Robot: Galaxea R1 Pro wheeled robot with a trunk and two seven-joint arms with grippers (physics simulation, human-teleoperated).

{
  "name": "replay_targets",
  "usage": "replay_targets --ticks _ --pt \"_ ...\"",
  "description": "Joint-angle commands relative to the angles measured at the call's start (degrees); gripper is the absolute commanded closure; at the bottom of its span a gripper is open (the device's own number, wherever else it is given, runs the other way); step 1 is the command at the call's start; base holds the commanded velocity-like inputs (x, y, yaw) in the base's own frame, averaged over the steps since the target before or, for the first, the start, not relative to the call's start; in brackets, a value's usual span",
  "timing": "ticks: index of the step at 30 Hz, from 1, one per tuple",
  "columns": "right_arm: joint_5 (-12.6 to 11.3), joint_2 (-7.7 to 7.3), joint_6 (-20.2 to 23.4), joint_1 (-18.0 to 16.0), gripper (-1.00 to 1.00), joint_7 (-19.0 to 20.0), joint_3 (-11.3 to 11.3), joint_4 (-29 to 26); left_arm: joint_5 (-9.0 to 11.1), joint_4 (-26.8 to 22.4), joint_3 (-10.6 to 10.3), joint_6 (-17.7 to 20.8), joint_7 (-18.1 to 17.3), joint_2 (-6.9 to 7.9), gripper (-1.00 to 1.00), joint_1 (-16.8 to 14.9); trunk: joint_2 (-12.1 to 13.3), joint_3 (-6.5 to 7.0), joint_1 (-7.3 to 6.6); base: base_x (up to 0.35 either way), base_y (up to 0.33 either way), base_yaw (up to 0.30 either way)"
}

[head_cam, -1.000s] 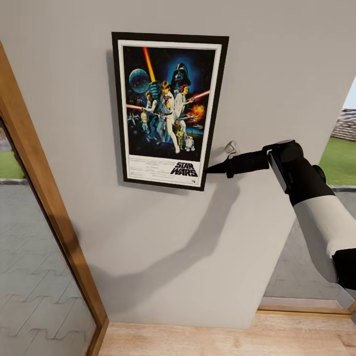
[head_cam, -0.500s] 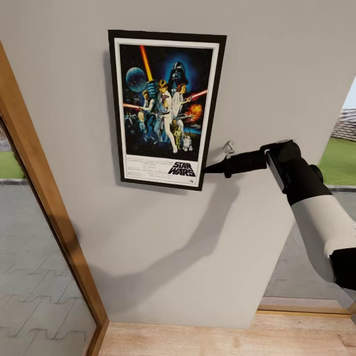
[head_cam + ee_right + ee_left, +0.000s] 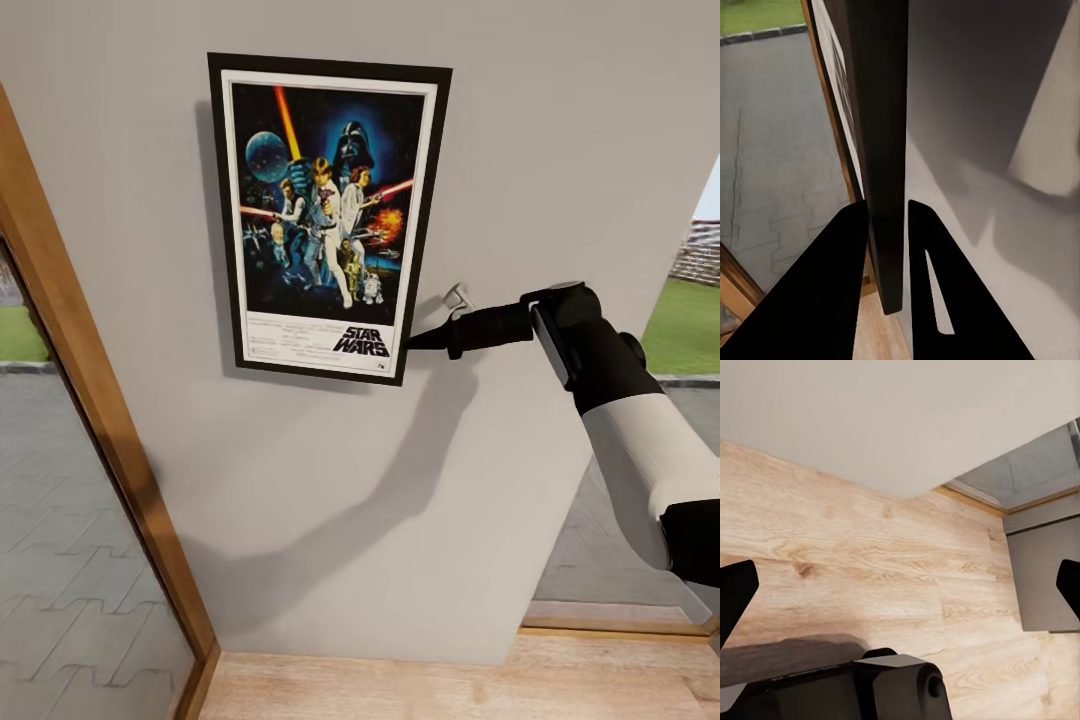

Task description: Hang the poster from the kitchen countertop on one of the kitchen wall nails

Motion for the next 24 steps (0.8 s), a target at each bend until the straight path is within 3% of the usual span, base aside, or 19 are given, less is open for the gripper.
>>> replay_targets --ticks 1,24 --pt "0.20 -0.02 0.51 -0.07 1.00 0.25 0.03 -0.05 -0.40 0.06 0.45 -0.30 -0.16 0.00 -1.00 -0.04 -0.14 -0.14 0.04 0.000 0.000 0.000" --pt "0.27 -0.02 0.51 -0.05 1.00 0.25 -0.05 -0.05 -0.40 0.06 0.42 -0.29 -0.16 0.06 -1.00 -0.04 -0.14 -0.14 0.04 0.000 0.000 0.000"
